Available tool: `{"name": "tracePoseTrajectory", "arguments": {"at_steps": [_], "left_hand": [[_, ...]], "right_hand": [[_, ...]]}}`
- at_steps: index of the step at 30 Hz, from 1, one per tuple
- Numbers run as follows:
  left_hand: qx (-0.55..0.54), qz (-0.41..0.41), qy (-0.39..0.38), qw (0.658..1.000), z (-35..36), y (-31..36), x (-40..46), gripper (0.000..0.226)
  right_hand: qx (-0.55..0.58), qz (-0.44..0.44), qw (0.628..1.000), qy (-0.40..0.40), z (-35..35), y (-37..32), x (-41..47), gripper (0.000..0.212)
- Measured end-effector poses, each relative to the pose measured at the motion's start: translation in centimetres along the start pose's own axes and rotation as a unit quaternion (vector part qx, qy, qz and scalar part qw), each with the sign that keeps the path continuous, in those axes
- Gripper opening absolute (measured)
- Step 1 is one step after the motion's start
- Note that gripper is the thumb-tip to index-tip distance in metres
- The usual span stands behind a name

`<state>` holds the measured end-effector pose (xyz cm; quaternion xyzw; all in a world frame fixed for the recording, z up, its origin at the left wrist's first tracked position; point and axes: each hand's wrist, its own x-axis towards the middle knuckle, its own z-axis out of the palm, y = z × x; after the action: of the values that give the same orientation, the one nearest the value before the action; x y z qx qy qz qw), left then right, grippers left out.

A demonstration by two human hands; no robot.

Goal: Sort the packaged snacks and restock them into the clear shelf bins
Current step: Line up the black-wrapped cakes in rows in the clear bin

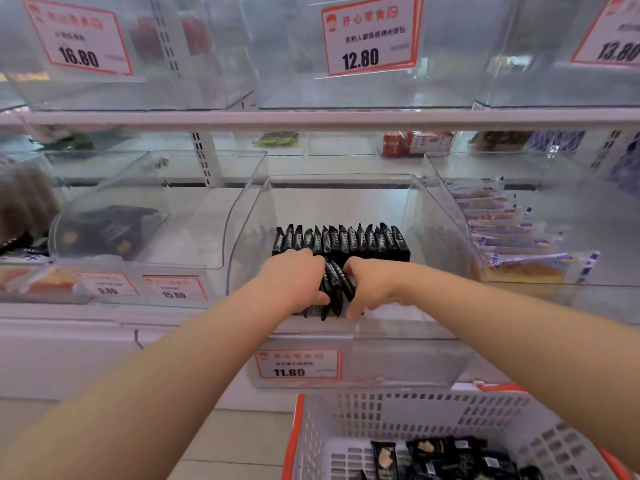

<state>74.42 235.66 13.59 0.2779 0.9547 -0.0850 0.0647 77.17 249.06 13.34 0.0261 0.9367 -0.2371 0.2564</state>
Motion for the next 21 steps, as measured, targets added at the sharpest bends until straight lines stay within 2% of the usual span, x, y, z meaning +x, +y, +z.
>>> {"name": "tracePoseTrajectory", "arguments": {"at_steps": [3,5,6,8,11,15,17,21], "left_hand": [[0.005,-0.010,-0.004,1.000,-0.3,-0.1,0.1,0.034],[0.002,-0.018,-0.010,1.000,-0.4,-0.2,0.2,0.028],[0.001,-0.020,-0.014,1.000,-0.5,-0.2,0.2,0.026],[0.002,-0.017,-0.032,0.999,-0.7,-0.2,0.3,0.030],[-0.009,-0.013,-0.061,0.998,-1.2,-0.7,0.4,0.043],[-0.021,-0.020,-0.039,0.999,-1.1,-1.1,0.3,0.042],[-0.004,-0.022,-0.016,1.000,-0.8,-0.9,0.2,0.037],[0.027,-0.033,0.015,0.999,-0.1,-0.4,-0.1,0.030]], "right_hand": [[0.002,-0.014,0.999,0.044,0.8,-0.3,0.6,0.054],[0.027,-0.036,0.998,0.051,0.8,-0.5,1.0,0.029],[0.014,-0.047,0.997,0.057,0.8,-0.6,1.0,0.023],[-0.061,-0.061,0.993,0.074,0.8,-0.7,1.0,0.034],[-0.140,-0.075,0.978,0.134,0.9,-0.6,1.3,0.035],[-0.187,-0.122,0.957,0.187,0.7,-0.4,1.6,0.056],[-0.239,-0.157,0.940,0.188,1.1,-0.5,1.5,0.051],[-0.305,-0.150,0.926,0.163,1.2,-0.9,1.0,0.044]]}}
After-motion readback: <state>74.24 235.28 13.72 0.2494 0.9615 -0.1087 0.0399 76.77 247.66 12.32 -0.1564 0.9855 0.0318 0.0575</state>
